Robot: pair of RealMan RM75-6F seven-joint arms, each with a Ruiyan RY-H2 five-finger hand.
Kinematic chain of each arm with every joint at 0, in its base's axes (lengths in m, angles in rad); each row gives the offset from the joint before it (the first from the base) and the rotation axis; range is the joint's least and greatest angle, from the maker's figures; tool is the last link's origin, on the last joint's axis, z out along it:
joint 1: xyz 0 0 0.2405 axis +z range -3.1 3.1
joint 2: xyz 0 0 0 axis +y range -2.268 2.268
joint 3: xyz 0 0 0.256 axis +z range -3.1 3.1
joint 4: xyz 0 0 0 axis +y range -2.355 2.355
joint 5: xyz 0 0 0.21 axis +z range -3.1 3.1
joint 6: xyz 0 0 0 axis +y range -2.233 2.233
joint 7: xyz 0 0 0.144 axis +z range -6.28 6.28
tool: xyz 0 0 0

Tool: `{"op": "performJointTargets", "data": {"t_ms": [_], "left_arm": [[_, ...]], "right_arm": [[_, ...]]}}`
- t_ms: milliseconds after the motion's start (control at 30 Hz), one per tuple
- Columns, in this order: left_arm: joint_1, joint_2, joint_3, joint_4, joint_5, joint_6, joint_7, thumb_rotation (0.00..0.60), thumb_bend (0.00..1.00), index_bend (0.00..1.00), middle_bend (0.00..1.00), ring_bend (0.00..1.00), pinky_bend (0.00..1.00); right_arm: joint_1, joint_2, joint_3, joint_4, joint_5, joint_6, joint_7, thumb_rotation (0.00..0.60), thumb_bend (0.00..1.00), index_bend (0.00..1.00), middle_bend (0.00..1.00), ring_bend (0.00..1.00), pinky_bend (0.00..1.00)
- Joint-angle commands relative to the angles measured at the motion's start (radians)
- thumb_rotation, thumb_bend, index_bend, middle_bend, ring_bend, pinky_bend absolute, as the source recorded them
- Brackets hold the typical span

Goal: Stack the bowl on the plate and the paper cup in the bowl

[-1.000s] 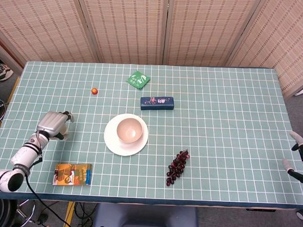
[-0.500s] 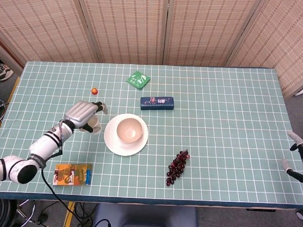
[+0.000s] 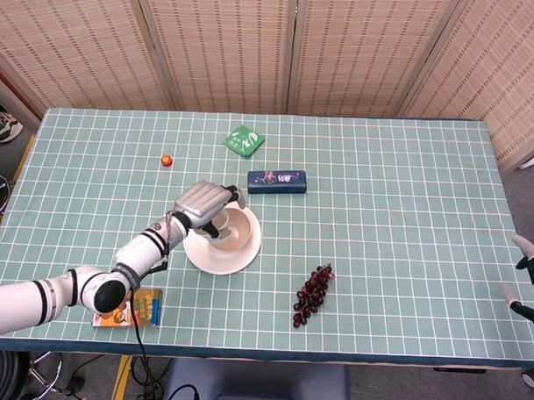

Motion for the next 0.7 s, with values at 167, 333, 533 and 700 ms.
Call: {"op": "performJointTargets", "data": {"t_ms": [167,333,533,700], "left_arm": [[-0.127,-0.114,0.076,0.104,-0.208,0.031,0.107,0.6,0.27,0.3,0.24,0.33,0.62],[-0.177,-0.17,0.117,0.152,-0.312,0.042,0.148,0.6,0.27,0.3,0.23,0.33,0.62],[-0.211,-0.226,0.152,0.21,-0.383,0.077,0.198,0.6,0.27,0.29,0.24,0.32,0.62],[-0.221,-0.239,0.157,0.217,-0.434,0.081,0.211,0.6,0.27,0.23,0.22,0.21,0.56]], "right_arm": [[-0.008,0.001,0.001,0.014,0.0,0.0,0.021,0.6,0.27,0.17,0.44,0.41,0.67],[-0.011,0.002,0.002,0.022,0.005,-0.006,0.035,0.6,0.27,0.19,0.44,0.41,0.67],[-0.016,0.003,0.002,0.028,0.004,-0.005,0.045,0.6,0.27,0.19,0.44,0.41,0.67],[-0.017,0.002,0.005,0.032,0.01,-0.011,0.05,0.6,0.27,0.19,0.44,0.41,0.67]]}}
